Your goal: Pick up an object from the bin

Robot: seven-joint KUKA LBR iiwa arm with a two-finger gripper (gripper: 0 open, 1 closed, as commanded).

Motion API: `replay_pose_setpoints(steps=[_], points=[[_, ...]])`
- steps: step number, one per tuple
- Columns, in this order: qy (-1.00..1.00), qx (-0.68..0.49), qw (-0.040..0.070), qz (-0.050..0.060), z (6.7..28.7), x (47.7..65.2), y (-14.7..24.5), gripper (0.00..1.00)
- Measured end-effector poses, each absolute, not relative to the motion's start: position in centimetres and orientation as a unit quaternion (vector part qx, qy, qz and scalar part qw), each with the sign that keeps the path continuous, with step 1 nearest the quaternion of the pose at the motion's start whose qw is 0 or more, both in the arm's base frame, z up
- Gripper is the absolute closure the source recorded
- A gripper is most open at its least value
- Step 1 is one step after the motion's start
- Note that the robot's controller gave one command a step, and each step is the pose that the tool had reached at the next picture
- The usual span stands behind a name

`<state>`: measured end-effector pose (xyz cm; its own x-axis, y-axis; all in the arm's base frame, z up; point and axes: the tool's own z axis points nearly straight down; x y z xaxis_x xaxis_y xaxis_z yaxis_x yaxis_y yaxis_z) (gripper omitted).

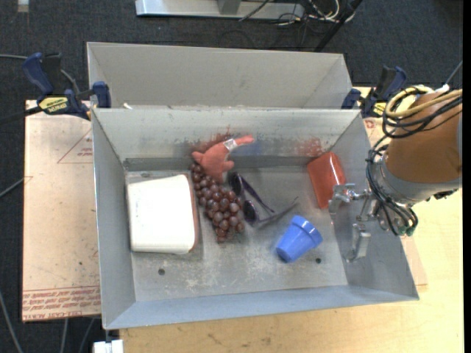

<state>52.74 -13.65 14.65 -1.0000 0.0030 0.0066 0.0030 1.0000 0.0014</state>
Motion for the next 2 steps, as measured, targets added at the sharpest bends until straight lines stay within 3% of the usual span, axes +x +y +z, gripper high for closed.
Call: replay_pose_setpoints(steps=[1,2], points=[[-1.0,0.0,0.0,0.0,15.1,52.9,-13.6,0.0],[-0.998,0.058,-0.003,0.001,11.4,54.7,-11.9,0.0]])
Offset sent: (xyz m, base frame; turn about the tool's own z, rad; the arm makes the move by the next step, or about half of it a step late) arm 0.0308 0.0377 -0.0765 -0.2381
